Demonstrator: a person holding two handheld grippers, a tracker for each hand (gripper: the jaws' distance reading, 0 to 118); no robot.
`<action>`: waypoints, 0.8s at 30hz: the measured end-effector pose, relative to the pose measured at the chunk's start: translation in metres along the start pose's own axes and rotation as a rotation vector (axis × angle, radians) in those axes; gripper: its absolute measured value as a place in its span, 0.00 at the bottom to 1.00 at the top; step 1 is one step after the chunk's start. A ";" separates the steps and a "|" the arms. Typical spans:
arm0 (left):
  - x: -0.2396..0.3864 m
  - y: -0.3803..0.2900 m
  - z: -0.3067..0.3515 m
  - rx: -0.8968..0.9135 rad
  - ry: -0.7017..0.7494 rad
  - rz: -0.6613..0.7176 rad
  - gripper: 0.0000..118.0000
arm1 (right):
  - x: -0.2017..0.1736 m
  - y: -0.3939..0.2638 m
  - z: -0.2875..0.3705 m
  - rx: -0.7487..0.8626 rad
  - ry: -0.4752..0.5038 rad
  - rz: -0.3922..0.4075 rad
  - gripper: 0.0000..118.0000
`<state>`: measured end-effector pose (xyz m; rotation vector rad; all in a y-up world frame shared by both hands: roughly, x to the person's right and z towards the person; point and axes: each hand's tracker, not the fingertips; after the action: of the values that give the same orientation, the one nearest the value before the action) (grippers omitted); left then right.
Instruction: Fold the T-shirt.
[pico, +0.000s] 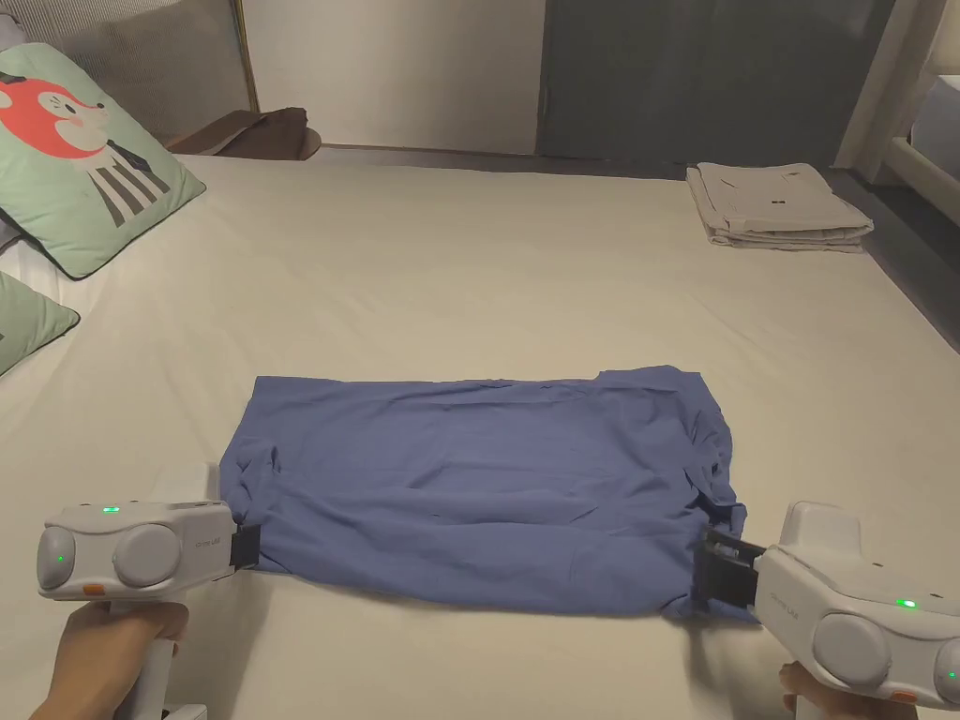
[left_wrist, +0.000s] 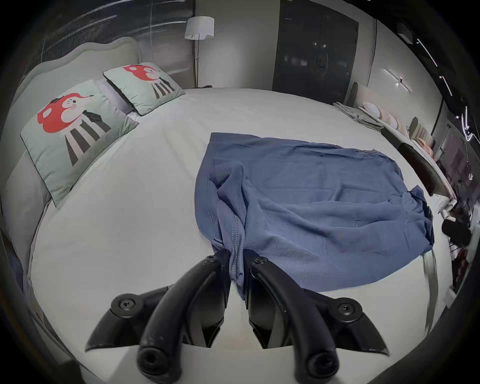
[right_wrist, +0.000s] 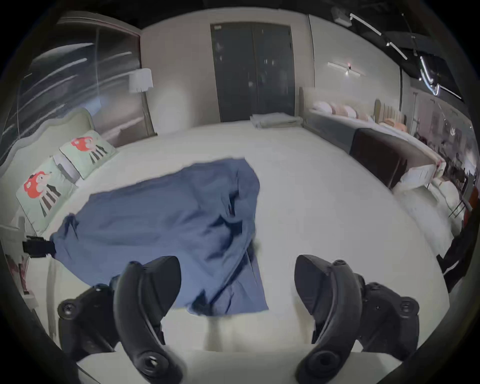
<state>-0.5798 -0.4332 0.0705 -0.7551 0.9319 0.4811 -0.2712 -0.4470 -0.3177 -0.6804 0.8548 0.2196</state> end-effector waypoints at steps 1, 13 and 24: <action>0.002 0.000 0.000 0.000 0.000 -0.001 0.06 | -0.001 -0.004 -0.005 -0.010 0.000 -0.002 0.79; 0.000 -0.006 0.000 -0.007 -0.012 0.027 0.05 | -0.014 -0.025 -0.025 -0.121 0.079 -0.012 0.17; -0.008 -0.016 0.023 0.009 -0.026 0.067 0.05 | -0.016 -0.016 0.021 -0.021 0.108 0.015 0.13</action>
<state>-0.5613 -0.4269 0.0916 -0.7100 0.9371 0.5442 -0.2615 -0.4448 -0.2885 -0.7101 0.9621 0.2072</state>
